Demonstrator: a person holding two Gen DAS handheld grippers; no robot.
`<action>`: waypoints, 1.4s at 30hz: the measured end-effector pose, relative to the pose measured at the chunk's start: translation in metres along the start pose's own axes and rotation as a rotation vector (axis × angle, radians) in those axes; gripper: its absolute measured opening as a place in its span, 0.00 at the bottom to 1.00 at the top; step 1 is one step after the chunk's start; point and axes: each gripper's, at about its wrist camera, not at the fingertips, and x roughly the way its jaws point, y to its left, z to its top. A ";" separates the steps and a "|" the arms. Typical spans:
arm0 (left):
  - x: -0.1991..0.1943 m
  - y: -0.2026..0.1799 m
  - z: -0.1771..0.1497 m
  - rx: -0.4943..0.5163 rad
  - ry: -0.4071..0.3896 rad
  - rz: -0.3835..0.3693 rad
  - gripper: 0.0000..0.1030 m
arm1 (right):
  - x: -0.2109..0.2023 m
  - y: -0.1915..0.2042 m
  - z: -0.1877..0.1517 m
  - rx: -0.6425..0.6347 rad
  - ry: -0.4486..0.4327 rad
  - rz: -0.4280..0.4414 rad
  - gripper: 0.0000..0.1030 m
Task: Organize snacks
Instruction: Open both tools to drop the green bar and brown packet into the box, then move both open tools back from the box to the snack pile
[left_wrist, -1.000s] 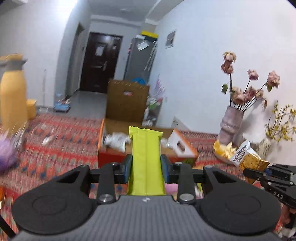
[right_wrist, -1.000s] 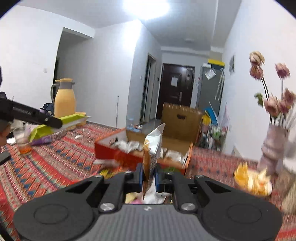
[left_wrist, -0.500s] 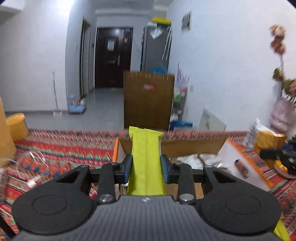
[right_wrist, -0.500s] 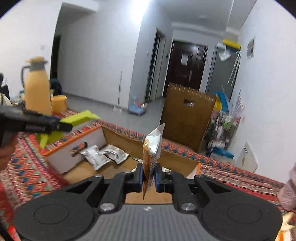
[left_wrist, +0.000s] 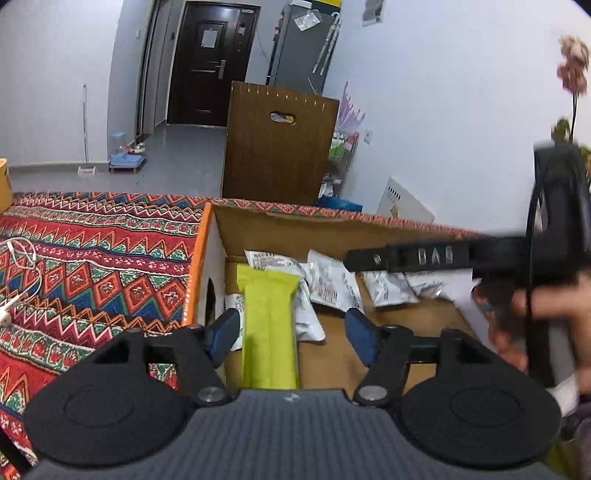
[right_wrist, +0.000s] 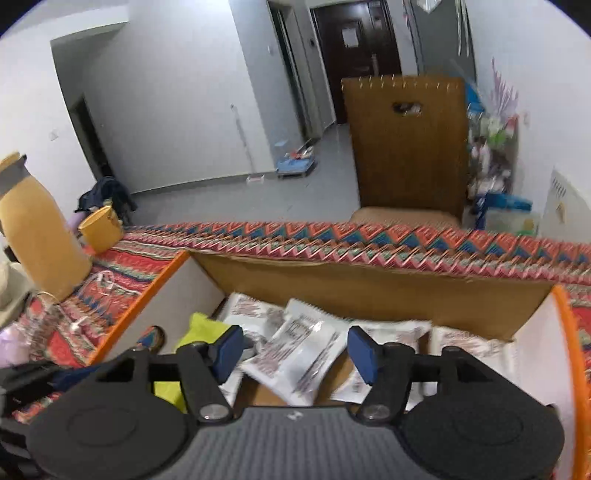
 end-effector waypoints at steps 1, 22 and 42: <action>-0.005 0.000 0.003 -0.004 -0.013 0.001 0.64 | -0.003 0.001 -0.001 -0.017 -0.009 -0.015 0.67; -0.244 -0.055 0.006 0.204 -0.296 0.015 1.00 | -0.300 0.010 -0.033 -0.170 -0.255 -0.151 1.00; -0.378 -0.096 -0.210 0.125 -0.451 0.301 1.00 | -0.473 0.065 -0.301 -0.300 -0.521 -0.280 1.00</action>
